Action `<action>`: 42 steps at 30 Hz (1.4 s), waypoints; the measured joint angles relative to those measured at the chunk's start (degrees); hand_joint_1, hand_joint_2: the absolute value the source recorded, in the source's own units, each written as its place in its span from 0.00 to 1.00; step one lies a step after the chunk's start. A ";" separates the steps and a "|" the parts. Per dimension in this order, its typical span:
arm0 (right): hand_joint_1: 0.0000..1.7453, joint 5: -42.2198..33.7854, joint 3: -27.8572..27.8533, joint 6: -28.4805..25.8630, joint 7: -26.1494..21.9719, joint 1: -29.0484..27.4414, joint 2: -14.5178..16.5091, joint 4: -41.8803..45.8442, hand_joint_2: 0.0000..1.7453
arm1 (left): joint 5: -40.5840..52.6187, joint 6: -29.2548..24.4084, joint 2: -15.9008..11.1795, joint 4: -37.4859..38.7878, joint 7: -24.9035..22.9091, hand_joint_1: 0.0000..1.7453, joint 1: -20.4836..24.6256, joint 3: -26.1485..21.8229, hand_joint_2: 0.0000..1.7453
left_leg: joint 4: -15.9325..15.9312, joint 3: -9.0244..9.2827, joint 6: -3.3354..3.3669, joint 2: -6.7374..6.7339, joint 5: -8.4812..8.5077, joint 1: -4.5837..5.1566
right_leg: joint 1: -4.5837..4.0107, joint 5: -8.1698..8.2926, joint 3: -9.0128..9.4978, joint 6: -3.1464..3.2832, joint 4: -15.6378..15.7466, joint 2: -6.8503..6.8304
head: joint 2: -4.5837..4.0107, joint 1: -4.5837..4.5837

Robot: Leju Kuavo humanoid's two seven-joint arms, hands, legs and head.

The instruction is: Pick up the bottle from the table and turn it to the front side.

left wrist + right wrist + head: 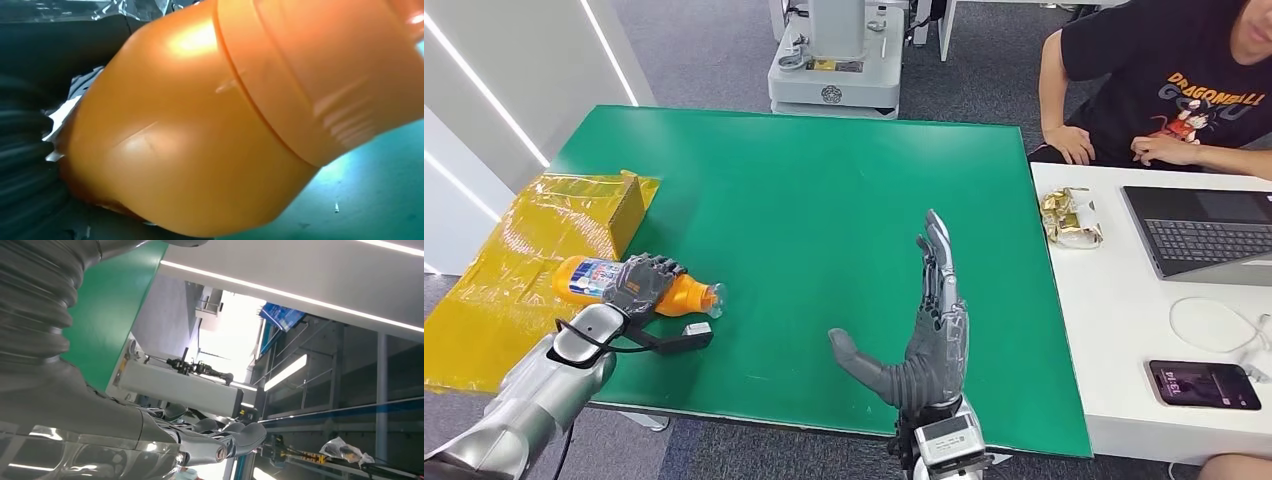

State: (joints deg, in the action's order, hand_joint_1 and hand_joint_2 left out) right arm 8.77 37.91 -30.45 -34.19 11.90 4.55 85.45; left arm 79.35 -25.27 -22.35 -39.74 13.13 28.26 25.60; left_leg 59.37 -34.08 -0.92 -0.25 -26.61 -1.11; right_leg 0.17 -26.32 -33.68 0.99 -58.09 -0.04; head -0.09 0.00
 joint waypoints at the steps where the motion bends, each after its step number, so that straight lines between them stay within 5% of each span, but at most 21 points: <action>1: 0.00 -0.25 0.20 0.05 -0.10 0.31 0.00 -0.37 1.00 | 0.19 -0.36 0.04 1.00 0.18 1.00 0.74 0.35 1.00 | 0.00 0.00 -0.01 0.00 0.01 0.00 | 0.00 0.00 0.00 0.00 0.00 0.00 | 0.00 -0.01; 5: 0.00 -0.81 0.74 0.19 -0.29 1.16 0.00 -1.64 1.00 | 0.49 -1.08 0.21 3.75 0.56 0.99 2.75 1.35 1.00 | 0.00 0.00 -0.03 0.00 0.02 -0.01 | 0.00 0.01 -0.01 0.01 -0.01 0.01 | 0.00 -0.01; 9: 0.00 -1.67 1.29 0.58 -0.93 2.12 0.01 -2.89 1.00 | 0.69 -1.65 0.45 5.10 0.05 0.06 3.98 1.77 1.00 | 0.00 -0.03 -0.03 0.00 0.02 -0.01 | 0.00 0.00 -0.02 0.01 0.00 0.01 | 0.00 0.00; 10: 0.00 -1.93 1.48 0.72 -1.13 2.43 0.01 -3.24 1.00 | 0.80 -1.53 0.52 5.40 -0.27 0.01 4.32 1.80 1.00 | 0.00 -0.03 -0.03 0.01 0.02 0.00 | 0.00 0.00 -0.02 0.01 0.00 0.01 | 0.00 0.00; 21: 0.00 -4.12 2.56 0.08 -2.42 4.89 0.07 -6.32 1.00 | 0.05 5.98 0.85 9.11 -2.91 0.00 7.26 1.85 1.00 | -0.01 0.01 -0.03 -0.01 0.02 0.00 | 0.00 0.01 0.01 0.01 -0.03 0.01 | 0.00 0.00; 42: 0.00 -5.03 3.15 1.15 -2.60 5.70 0.07 -8.88 1.00 | -2.23 2.68 -3.55 8.87 -3.05 0.00 5.13 0.00 1.00 | -0.03 0.02 -0.05 -0.03 0.03 0.00 | -0.01 0.01 -0.01 0.02 -0.05 0.04 | 0.00 -0.01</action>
State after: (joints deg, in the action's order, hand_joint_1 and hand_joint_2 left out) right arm 3.74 41.06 -29.30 -36.79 17.60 4.61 76.57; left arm 77.12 -22.60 -25.90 -30.87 10.08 33.39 25.60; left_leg 59.34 -34.07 -0.97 -0.28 -26.58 -1.11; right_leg 0.16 -26.31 -33.68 1.02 -58.14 0.00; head -0.09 -0.01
